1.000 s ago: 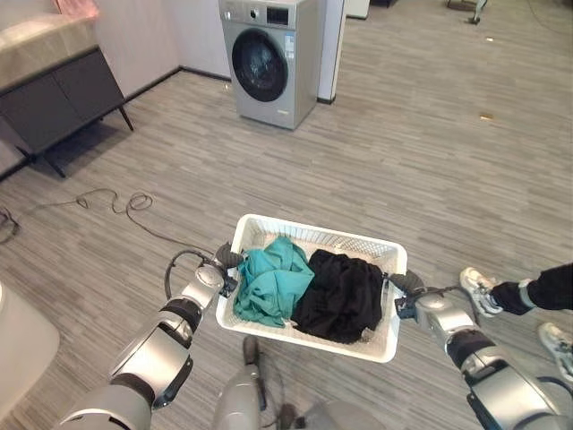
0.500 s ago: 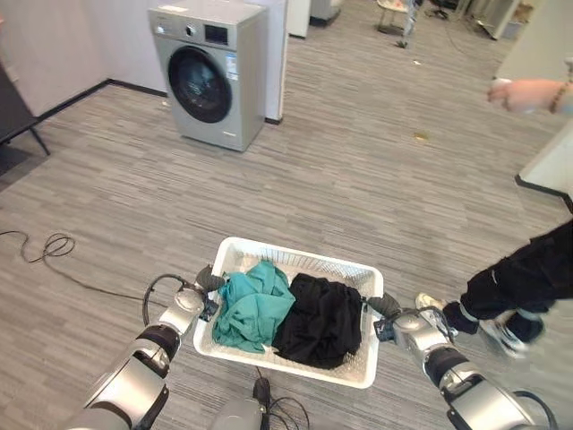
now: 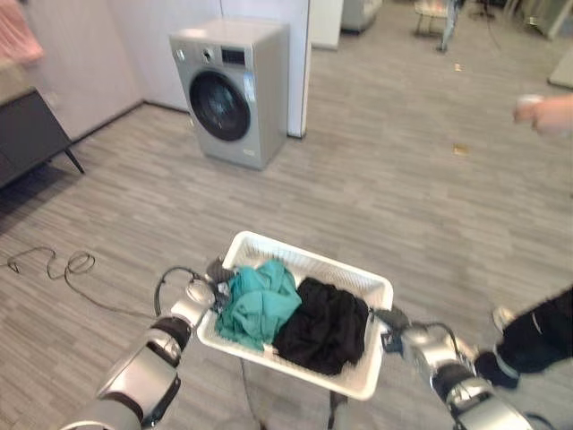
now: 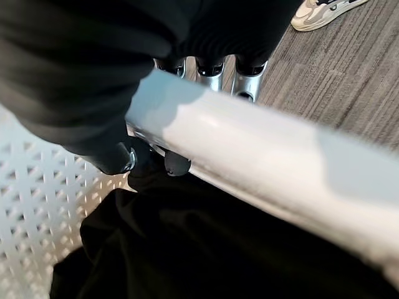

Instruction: Grab the laundry basket,head to the washer,open it,put in the laundry and shut it.

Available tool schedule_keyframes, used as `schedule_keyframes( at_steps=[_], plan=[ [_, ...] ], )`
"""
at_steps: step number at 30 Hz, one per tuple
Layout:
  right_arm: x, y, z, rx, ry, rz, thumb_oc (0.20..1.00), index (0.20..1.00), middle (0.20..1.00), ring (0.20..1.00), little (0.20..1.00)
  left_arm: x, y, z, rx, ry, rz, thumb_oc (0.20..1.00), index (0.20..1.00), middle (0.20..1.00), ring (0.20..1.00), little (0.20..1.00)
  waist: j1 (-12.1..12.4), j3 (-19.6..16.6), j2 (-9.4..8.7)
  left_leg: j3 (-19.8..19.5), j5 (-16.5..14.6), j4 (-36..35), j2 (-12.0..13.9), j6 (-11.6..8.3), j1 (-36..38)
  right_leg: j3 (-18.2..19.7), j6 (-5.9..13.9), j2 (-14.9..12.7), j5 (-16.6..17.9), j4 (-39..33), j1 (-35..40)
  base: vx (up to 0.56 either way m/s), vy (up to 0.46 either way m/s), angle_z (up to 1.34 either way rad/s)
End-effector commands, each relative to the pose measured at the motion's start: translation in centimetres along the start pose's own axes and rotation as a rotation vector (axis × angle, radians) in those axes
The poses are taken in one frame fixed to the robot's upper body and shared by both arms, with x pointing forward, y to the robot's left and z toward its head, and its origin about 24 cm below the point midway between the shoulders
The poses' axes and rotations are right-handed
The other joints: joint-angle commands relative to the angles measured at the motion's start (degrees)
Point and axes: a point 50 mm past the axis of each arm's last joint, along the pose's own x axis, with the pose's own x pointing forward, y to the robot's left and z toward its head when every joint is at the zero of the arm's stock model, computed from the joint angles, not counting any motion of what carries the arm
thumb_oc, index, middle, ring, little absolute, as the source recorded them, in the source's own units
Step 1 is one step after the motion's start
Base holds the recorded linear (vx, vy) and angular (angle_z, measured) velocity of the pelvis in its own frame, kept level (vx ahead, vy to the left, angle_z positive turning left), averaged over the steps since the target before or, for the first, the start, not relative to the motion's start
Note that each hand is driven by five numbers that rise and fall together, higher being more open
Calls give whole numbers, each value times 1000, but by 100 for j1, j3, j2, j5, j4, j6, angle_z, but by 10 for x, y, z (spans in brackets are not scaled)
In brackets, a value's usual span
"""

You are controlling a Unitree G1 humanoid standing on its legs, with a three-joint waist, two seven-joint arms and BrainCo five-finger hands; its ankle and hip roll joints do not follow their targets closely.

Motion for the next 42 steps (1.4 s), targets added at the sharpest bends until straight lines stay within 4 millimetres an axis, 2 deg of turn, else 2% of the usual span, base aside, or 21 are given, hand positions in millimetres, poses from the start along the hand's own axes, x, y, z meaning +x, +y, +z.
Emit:
schedule_keyframes(
  at_steps=[1, 3, 9, 21, 22, 26, 30, 31, 32, 33, 38, 42],
  plan=[
    [-4, -4, 63, 74, -285, 77, 200, 200, 200, 200, 200, 5, 26, 39, 13, -138, 86, 200, 200, 200, 200, 200, -75, -367, -318, 535, 296, -150, -92, 132, -626, -117, 472, -303, -524, 194, 5, 96, -162, 10],
    [-4, -14, 53, 79, -261, 47, 200, 200, 200, 200, 200, 5, 25, 38, 19, -138, 86, 200, 200, 200, 200, 200, -72, -451, -325, 426, 390, -431, 32, 61, -505, -219, 406, -177, -589, -17, 215, 97, -144, 8],
    [-4, -16, 46, 86, -247, 35, 200, 200, 200, 200, 200, 4, 21, 33, 13, -129, 70, 200, 200, 200, 200, 200, -73, -506, -272, 450, 398, -551, 95, 37, -386, -227, 359, -114, -643, -142, 360, 51, -27, 11],
    [-5, -19, 46, 38, -258, 17, 200, 200, 200, 200, 200, 4, 21, 29, 10, -122, 74, 200, 200, 200, 200, 200, -113, -523, -185, 515, 377, -632, 99, 57, -267, -163, 350, -115, -688, -150, 445, 13, 8, -4],
    [-10, -11, -61, -3, 82, -52, 200, 200, 200, 200, 200, -29, -56, -12, 160, -186, -111, 200, 200, 200, 200, 200, -362, -344, 28, 1125, 298, -904, 109, 52, -498, -787, 509, -721, -356, -250, 32, 0, 0, 0],
    [-10, -10, -64, -4, 98, -53, 200, 200, 200, 200, 200, -29, -58, -15, 142, -175, -110, 200, 200, 200, 200, 200, -342, -364, 35, 1155, 307, -969, 103, 55, -433, -775, 530, -714, -308, -353, 82, 7, 3, 9],
    [-8, -10, -50, -17, 41, -44, 200, 200, 200, 200, 200, -31, -55, -18, 139, -169, -105, 200, 200, 200, 200, 200, -333, -353, 4, 1180, 319, -992, 117, 50, -413, -765, 539, -712, -293, -375, 78, -4, 6, -13],
    [-8, -11, -42, -21, 4, -42, 200, 200, 200, 200, 200, -31, -53, -19, 138, -169, -98, 200, 200, 200, 200, 200, -332, -338, -9, 1183, 310, -958, 121, 50, -428, -754, 539, -711, -287, -369, 64, -33, 26, 1],
    [-8, -13, -20, -30, -84, -36, 200, 200, 200, 200, 200, -31, -48, -15, 134, -183, -79, 200, 200, 200, 200, 200, -317, -289, -51, 1174, 268, -832, 125, 60, -489, -719, 538, -715, -263, -361, 33, -32, 21, 2],
    [-8, -13, -20, -31, -83, -36, 200, 200, 200, 200, 200, -31, -48, -15, 134, -183, -79, 200, 200, 200, 200, 200, -316, -288, -51, 1175, 260, -817, 125, 60, -497, -718, 538, -716, -263, -359, 30, -48, 30, 0],
    [-15, -23, 41, -93, -315, -36, 200, 200, 200, 200, 200, -30, -28, -4, 108, -230, -21, 200, 200, 200, 200, 200, -231, -70, -229, 1136, -44, 44, 100, 108, -1021, -676, 572, -848, -175, -338, -99, -83, 59, 2],
    [-24, -35, 68, -130, -413, -57, 200, 200, 200, 200, 200, -33, -19, -2, 83, -248, -1, 200, 200, 200, 200, 200, -176, -34, -279, 1039, -312, 540, -99, 258, -1323, -599, 657, -1069, -191, -113, -165, -30, 187, 5]
  ],
)
